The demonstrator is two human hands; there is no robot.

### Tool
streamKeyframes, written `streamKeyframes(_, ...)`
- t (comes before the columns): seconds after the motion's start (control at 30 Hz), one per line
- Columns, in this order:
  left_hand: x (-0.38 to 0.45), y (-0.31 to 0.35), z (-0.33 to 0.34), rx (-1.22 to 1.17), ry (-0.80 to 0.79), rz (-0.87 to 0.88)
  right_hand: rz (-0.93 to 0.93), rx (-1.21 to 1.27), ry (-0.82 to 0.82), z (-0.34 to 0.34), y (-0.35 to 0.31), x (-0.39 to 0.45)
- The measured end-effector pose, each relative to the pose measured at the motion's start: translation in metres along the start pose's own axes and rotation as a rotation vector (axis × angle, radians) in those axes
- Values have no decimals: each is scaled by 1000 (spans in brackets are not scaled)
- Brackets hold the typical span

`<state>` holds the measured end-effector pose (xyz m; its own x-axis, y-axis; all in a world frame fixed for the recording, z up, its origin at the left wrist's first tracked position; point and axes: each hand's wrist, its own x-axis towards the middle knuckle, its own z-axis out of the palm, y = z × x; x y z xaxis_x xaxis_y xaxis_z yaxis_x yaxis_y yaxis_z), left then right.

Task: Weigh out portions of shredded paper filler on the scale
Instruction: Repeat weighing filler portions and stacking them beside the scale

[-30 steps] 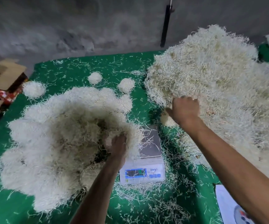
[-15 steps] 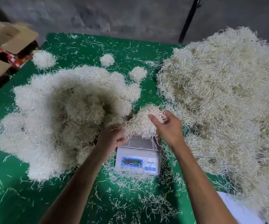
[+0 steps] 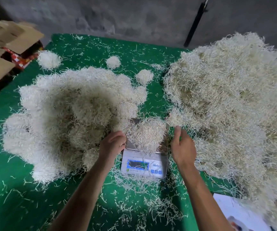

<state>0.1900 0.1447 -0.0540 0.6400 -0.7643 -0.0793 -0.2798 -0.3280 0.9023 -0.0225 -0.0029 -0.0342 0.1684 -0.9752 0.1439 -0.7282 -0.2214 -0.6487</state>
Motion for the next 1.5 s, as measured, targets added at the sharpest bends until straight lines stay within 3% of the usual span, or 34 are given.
streamKeyframes(0.17,-16,6,-1,-243,4,-138,31,61,-66,-5,-3,-16)
streamKeyframes(0.43,-34,2,-8,-600,-16,-396,-13,78,-33,1,-2,-29)
streamKeyframes(0.73,-38,8,4,-659,-31,-383,-3,152,13,5,0,-18)
streamKeyframes(0.93,-23,15,18,-637,12,-480,89,281,-37,22,-9,13)
streamKeyframes(1.13,14,59,66,-561,-142,-548,209,663,-394,59,-52,-13)
streamKeyframes(1.2,33,74,69,-791,-92,-626,144,774,-325,62,-75,-23)
streamKeyframes(1.27,46,79,59,-1023,-140,-615,73,850,-235,57,-98,-21)
streamKeyframes(1.33,49,80,55,-1184,-193,-566,20,768,-184,48,-109,-12)
streamKeyframes(1.43,42,85,59,-926,-247,-494,-7,575,-216,35,-105,6)
streamKeyframes(1.5,42,89,58,-667,-160,-504,22,520,-244,30,-98,17)
